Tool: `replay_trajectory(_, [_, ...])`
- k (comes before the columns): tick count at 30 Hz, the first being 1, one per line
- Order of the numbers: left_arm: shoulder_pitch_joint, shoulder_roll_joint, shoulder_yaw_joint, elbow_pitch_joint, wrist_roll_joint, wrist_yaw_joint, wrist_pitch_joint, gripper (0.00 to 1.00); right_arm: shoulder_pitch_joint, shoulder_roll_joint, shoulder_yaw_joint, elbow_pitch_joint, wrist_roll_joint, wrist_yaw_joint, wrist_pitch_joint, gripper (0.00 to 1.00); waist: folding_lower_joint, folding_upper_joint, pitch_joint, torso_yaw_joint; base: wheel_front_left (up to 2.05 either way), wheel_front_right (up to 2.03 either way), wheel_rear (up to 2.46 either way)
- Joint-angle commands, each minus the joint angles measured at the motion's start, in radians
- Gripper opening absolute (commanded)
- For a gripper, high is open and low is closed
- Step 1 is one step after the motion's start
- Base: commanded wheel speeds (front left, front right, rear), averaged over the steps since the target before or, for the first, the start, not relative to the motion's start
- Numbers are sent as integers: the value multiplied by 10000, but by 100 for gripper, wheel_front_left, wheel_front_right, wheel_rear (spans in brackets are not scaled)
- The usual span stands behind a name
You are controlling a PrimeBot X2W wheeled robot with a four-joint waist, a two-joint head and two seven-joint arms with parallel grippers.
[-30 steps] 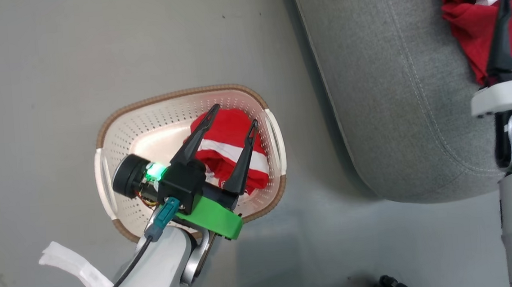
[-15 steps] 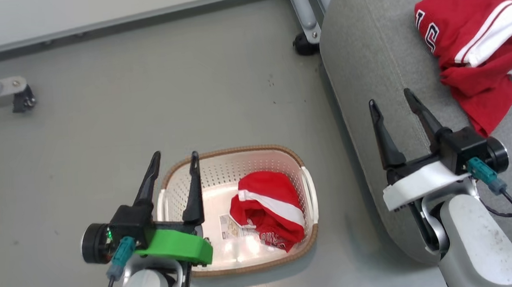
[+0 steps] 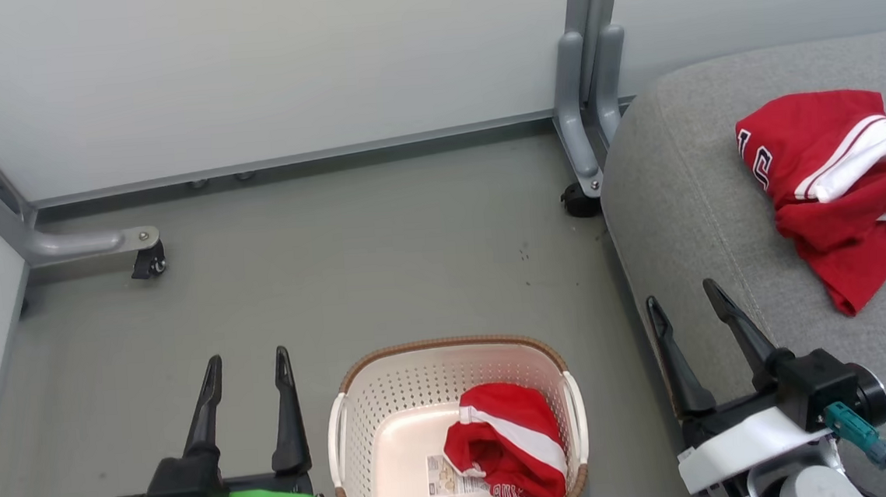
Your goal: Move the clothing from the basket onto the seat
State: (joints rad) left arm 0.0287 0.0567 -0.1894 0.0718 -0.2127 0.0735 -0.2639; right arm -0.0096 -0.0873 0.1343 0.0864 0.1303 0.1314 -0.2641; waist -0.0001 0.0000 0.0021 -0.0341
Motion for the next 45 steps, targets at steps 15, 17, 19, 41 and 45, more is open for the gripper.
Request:
replay_trajectory(15, [1055,-58,-115,-180,495,-27,-8,100,1095,159,-156,-356,199,-13,-5,100,1,0,-719,18,0,0,0])
replay_trajectory(17, [991,-57,-119,-166,503,-1,-7,100,1050,201,-216,-322,209,-13,-6,100,1,0,-726,20,0,0,0])
replay_trajectory(19, [941,-57,-119,-160,507,20,-7,100,1005,238,-249,-305,209,-13,-5,100,1,0,-737,26,0,0,0])
replay_trajectory(41, [926,-58,-150,-18,705,-133,-7,100,1205,342,-355,-193,261,-14,-5,100,1,0,-801,57,0,0,0])
replay_trajectory(45, [946,-58,-186,28,732,-143,-8,100,1241,348,-377,-200,208,-14,-4,100,1,0,-784,91,0,0,0])
